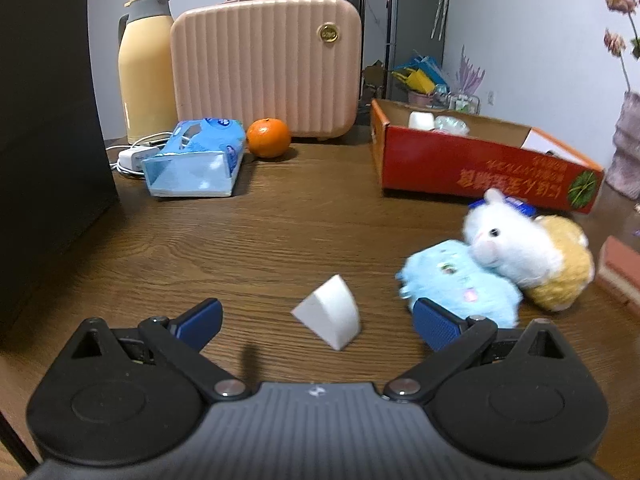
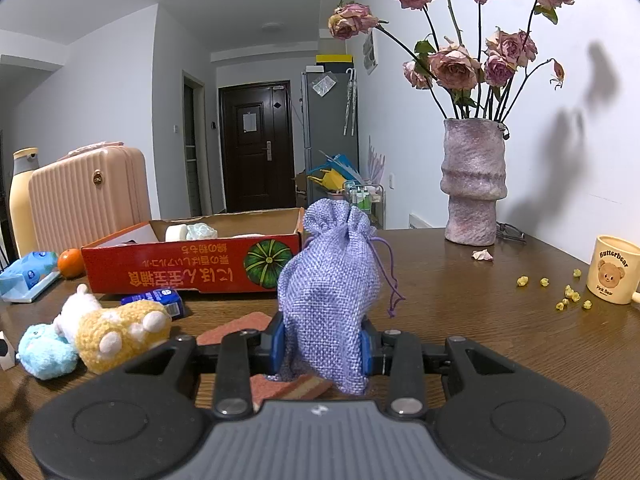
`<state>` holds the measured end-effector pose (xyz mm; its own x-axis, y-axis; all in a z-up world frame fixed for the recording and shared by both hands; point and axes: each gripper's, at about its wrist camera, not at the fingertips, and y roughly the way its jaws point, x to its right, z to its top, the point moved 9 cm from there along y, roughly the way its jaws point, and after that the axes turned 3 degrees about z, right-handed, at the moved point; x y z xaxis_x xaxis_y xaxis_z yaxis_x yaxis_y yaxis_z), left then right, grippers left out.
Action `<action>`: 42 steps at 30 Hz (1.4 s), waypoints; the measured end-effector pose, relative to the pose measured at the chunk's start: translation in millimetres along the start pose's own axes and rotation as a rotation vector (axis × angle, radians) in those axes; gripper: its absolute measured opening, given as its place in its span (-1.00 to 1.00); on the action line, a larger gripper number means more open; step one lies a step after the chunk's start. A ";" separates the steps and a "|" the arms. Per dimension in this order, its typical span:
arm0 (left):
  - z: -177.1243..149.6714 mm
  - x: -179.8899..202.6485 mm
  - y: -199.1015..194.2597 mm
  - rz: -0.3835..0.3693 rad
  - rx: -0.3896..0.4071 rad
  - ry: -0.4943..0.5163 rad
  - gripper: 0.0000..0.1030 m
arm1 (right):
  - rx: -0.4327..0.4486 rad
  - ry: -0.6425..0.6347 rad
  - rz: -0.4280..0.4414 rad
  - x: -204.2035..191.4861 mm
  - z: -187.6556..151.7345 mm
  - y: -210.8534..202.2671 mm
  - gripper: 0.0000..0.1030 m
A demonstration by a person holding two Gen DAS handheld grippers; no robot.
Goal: Organize soft objects
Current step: 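Lift the pouch with the right tool while the left tool approaches the white wedge sponge, then close the left tool on the white wedge makeup sponge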
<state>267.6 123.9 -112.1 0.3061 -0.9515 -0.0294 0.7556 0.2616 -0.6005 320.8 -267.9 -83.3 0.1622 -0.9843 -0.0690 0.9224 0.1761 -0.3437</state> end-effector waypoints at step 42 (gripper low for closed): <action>13.0 8.7 -15.0 -0.033 0.152 0.052 -0.39 | 0.009 -0.009 0.016 -6.4 -1.7 -0.6 -0.33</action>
<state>266.5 113.8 -92.9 0.2523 -0.9661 -0.0555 0.8447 0.2478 -0.4744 318.7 -261.7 -84.2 0.1804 -0.9814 -0.0660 0.9228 0.1920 -0.3340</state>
